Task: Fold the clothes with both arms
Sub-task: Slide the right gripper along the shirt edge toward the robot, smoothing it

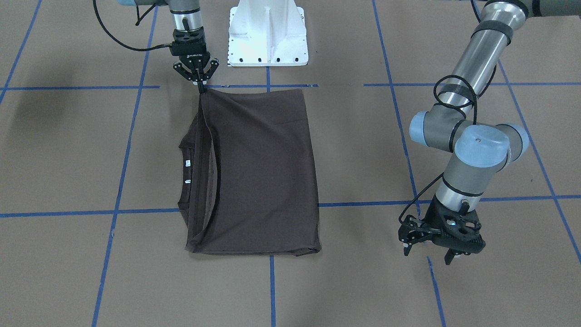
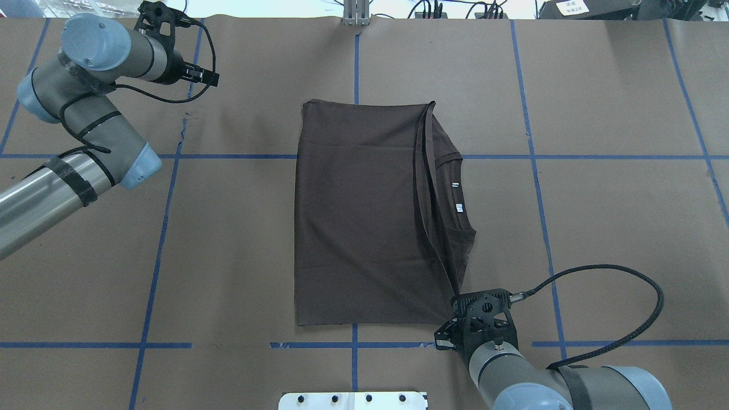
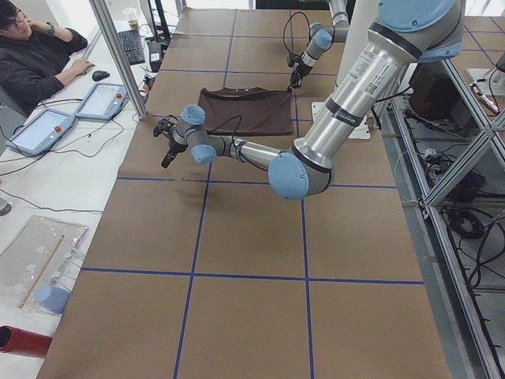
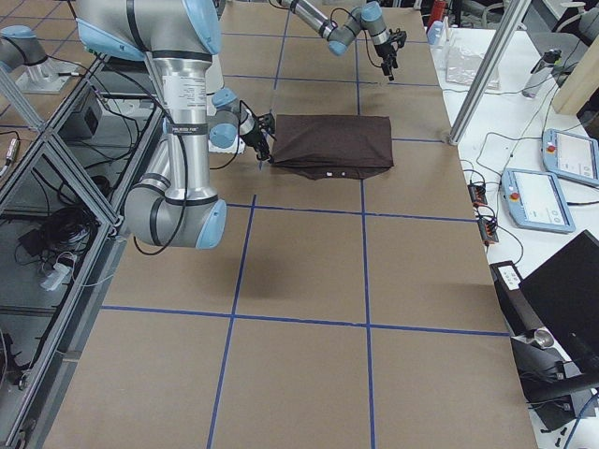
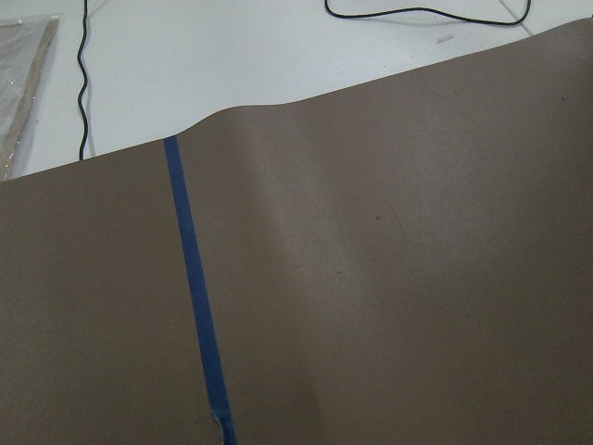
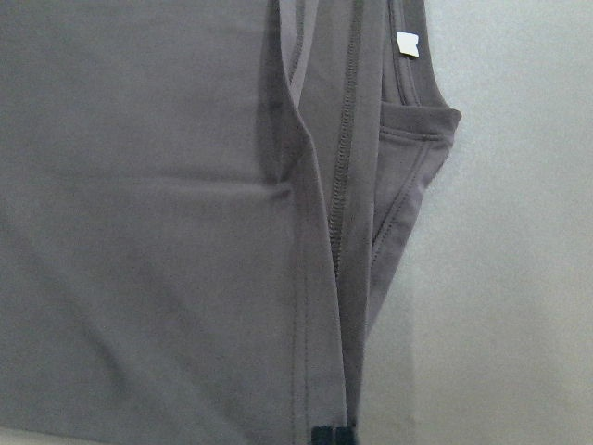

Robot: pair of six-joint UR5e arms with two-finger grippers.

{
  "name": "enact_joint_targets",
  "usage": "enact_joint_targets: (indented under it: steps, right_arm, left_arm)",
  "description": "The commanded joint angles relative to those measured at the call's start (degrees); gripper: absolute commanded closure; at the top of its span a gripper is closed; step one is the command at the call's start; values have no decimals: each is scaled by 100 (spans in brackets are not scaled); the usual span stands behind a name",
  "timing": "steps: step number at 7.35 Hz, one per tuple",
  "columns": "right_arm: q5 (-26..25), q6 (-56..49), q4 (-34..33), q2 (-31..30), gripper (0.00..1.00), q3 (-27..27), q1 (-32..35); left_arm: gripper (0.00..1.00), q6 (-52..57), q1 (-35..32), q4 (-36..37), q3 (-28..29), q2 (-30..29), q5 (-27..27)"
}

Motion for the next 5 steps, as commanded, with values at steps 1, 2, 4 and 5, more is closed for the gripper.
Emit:
enact_joint_targets:
  steps: [1, 2, 4, 5]
  right_arm:
    - [-19, 185, 8, -9, 1, 24, -32]
    - [60, 168, 69, -17, 0, 155, -15]
    - [471, 185, 96, -18, 0, 873, 265]
    - [682, 203, 235, -18, 0, 1112, 441]
  left_arm:
    - [0, -7, 2, 0, 0, -7, 0]
    - [0, -138, 19, 0, -26, -7, 0]
    - [0, -506, 264, 18, -367, 2, -26]
    - [0, -952, 474, 18, -639, 150, -340]
